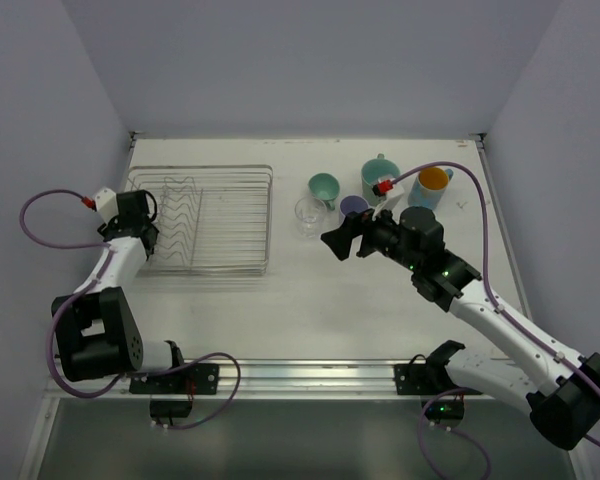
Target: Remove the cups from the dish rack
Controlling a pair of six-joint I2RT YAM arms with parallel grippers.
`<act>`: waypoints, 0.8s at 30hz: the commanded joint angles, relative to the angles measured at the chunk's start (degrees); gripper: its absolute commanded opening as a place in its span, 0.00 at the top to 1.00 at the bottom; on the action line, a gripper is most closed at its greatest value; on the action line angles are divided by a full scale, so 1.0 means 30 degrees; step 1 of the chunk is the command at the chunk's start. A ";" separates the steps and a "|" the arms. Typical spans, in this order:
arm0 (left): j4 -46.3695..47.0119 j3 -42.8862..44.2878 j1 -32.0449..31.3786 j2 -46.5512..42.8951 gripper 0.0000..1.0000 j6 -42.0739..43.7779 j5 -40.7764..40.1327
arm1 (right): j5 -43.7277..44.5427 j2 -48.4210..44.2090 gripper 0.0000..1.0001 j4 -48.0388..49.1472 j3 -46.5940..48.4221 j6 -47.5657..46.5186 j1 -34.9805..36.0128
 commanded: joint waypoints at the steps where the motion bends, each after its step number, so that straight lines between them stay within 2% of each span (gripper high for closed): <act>1: 0.0535 0.0635 0.0170 -0.0611 0.66 -0.0036 -0.0203 | 0.0325 -0.0586 0.11 0.0554 -0.0010 0.0099 0.0067; 7: 0.0038 0.0604 0.0141 -0.1985 0.83 -0.0065 0.0469 | 0.0268 -0.0528 0.11 0.0701 -0.0040 0.0099 0.0038; 17: -0.1164 0.0605 0.0141 -0.6820 0.87 0.0901 0.2666 | -0.1051 0.0087 0.11 0.1516 -0.0098 0.0831 0.0067; 20: -0.1515 0.0838 0.0141 -0.8256 0.88 0.1048 0.3808 | -0.1490 0.0146 0.11 0.1930 -0.0157 0.1357 0.0067; 24: -0.1546 0.1306 -0.0121 -0.9605 0.89 0.0697 0.6934 | -0.2251 0.0263 0.11 0.3214 -0.0361 0.2645 0.0184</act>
